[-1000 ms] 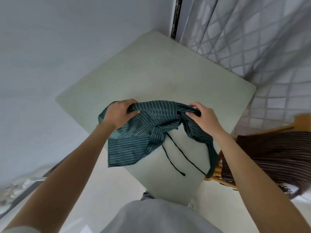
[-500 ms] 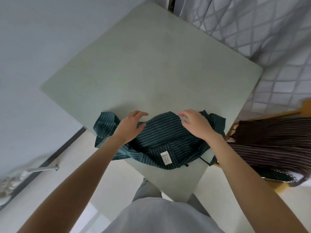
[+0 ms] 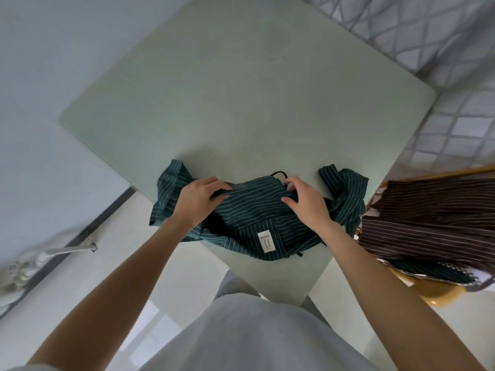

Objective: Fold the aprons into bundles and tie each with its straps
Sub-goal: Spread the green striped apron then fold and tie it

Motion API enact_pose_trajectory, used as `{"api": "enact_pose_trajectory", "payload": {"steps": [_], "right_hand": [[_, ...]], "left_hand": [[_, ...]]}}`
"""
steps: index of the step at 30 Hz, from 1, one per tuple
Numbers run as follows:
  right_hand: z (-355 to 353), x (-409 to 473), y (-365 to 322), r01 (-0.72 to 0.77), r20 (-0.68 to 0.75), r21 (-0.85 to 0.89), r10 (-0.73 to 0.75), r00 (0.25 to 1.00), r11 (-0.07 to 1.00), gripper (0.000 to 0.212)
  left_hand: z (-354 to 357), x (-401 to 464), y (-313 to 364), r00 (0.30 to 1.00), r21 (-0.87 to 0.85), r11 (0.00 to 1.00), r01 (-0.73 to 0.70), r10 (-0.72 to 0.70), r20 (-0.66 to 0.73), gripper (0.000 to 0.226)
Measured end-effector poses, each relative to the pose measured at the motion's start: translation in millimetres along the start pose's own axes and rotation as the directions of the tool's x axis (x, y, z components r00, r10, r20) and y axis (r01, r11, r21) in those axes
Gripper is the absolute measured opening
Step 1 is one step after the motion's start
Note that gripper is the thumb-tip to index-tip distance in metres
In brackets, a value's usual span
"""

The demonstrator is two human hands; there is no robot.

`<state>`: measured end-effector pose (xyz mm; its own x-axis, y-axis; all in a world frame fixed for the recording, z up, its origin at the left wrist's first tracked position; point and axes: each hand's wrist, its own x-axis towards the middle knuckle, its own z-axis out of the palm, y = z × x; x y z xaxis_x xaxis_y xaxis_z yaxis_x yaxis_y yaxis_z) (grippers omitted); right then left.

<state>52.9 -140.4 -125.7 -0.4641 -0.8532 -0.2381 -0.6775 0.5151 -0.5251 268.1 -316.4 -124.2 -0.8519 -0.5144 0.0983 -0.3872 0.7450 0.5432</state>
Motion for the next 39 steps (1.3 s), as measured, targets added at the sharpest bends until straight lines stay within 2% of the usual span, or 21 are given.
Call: {"api": "enact_pose_trajectory", "payload": {"steps": [2, 4, 6, 7, 8, 10, 11, 14, 17, 19, 21, 23, 24, 26, 28, 30, 33, 35, 37, 39], "right_hand": [[-11.3, -2.6, -5.0, 0.016, -0.12, 0.093, -0.004, 0.993, 0.996, 0.037], [-31.1, -1.4, -17.1, -0.026, -0.068, 0.318, 0.05, 0.996, 0.948, 0.044], [-49.8, 3.0, -29.6, -0.13, 0.09, 0.473, 0.099, 0.991, 0.871, 0.044], [-54.0, 6.3, -32.5, -0.152, 0.137, 0.452, 0.1, 0.986, 0.879, 0.039], [-55.9, 9.3, -33.7, -0.145, 0.16, 0.374, 0.091, 0.983, 0.916, 0.035], [-53.3, 12.0, -33.9, -0.053, 0.193, 0.088, 0.035, 0.981, 0.995, 0.032], [-48.8, 10.5, -31.8, -0.005, 0.216, -0.05, 0.016, 0.976, 0.999, 0.032], [-32.3, -5.0, -23.3, 0.105, 0.259, -0.256, -0.036, 0.965, 0.961, 0.026], [-20.9, -26.2, -20.2, 0.22, 0.343, -0.365, -0.089, 0.935, 0.905, 0.018], [-20.4, -35.3, -18.9, 0.237, 0.316, -0.361, -0.12, 0.941, 0.902, 0.021], [-24.6, -32.7, -21.0, 0.231, 0.132, -0.289, -0.201, 0.971, 0.929, 0.024], [-26.6, -15.8, -31.1, 0.29, -0.031, -0.239, -0.306, 0.952, 0.927, 0.021], [-25.8, -4.4, -38.0, 0.347, -0.026, -0.238, -0.363, 0.931, 0.907, 0.022], [-19.2, 17.2, -50.9, 0.469, 0.167, -0.234, -0.44, 0.882, 0.852, 0.028], [-11.0, 30.9, -56.2, 0.513, 0.409, -0.234, -0.395, 0.823, 0.826, 0.036], [-8.7, 36.6, -52.0, 0.511, 0.507, -0.301, -0.318, 0.801, 0.805, 0.042], [-19.9, 32.9, -44.7, 0.524, 0.392, -0.363, -0.384, 0.836, 0.77, 0.035], [-34.7, 27.2, -39.0, 0.512, 0.287, -0.315, -0.434, 0.854, 0.799, 0.026], [-53.6, 19.1, -31.7, 0.475, 0.181, -0.226, -0.442, 0.878, 0.851, 0.02], [-72.6, 11.8, -28.4, 0.407, 0.137, -0.111, -0.392, 0.91, 0.906, 0.02]], "left_hand": [[-16.4, 7.2, 5.5, 0.989, -0.071, 0.994, -0.079, 0.069, -0.131, 0.012], [-32.2, 17.5, 10.9, 0.971, -0.111, 0.978, -0.179, 0.157, -0.177, 0.01], [-40.4, 24.6, 16.9, 0.959, -0.127, 0.95, -0.284, 0.283, -0.025, 0.01], [-41.8, 25.2, 21.6, 0.942, -0.117, 0.946, -0.302, 0.315, 0.117, 0.013], [-39.8, 23.7, 26.2, 0.915, -0.082, 0.957, -0.278, 0.29, 0.279, 0.019], [-30.6, 13.6, 30.8, 0.851, 0.046, 0.987, -0.154, 0.109, 0.513, 0.035], [-23.9, 6.2, 29.2, 0.84, 0.095, 0.993, -0.066, 0.004, 0.543, 0.04], [-8.4, -14.0, 20.0, 0.868, 0.201, 0.955, 0.217, -0.283, 0.408, 0.047], [1.1, -23.1, 22.1, 0.876, 0.31, 0.902, 0.3, -0.389, 0.285, 0.068], [4.9, -26.7, 31.4, 0.898, 0.39, 0.888, 0.245, -0.359, 0.253, 0.077], [8.0, -28.8, 34.8, 0.918, 0.451, 0.876, 0.168, -0.306, 0.253, 0.081], [11.2, -29.7, 29.5, 0.931, 0.494, 0.862, 0.114, -0.266, 0.249, 0.081], [12.2, -30.5, 27.0, 0.936, 0.507, 0.857, 0.088, -0.246, 0.253, 0.079], [13.9, -30.9, 19.7, 0.933, 0.526, 0.85, 0.016, -0.201, 0.298, 0.072], [14.9, -31.8, 14.8, 0.913, 0.551, 0.834, -0.041, -0.193, 0.36, 0.067], [14.2, -31.4, 11.4, 0.893, 0.571, 0.82, -0.031, -0.234, 0.384, 0.064], [9.4, -31.1, 10.0, 0.874, 0.605, 0.796, 0.006, -0.298, 0.383, 0.056], [4.1, -31.8, 7.4, 0.899, 0.566, 0.823, 0.04, -0.277, 0.339, 0.051], [-3.5, -36.9, 5.6, 0.951, 0.438, 0.898, 0.04, -0.169, 0.259, 0.062], [-15.0, -42.2, 6.1, 0.986, 0.287, 0.957, -0.035, -0.014, 0.167, 0.066]]}}
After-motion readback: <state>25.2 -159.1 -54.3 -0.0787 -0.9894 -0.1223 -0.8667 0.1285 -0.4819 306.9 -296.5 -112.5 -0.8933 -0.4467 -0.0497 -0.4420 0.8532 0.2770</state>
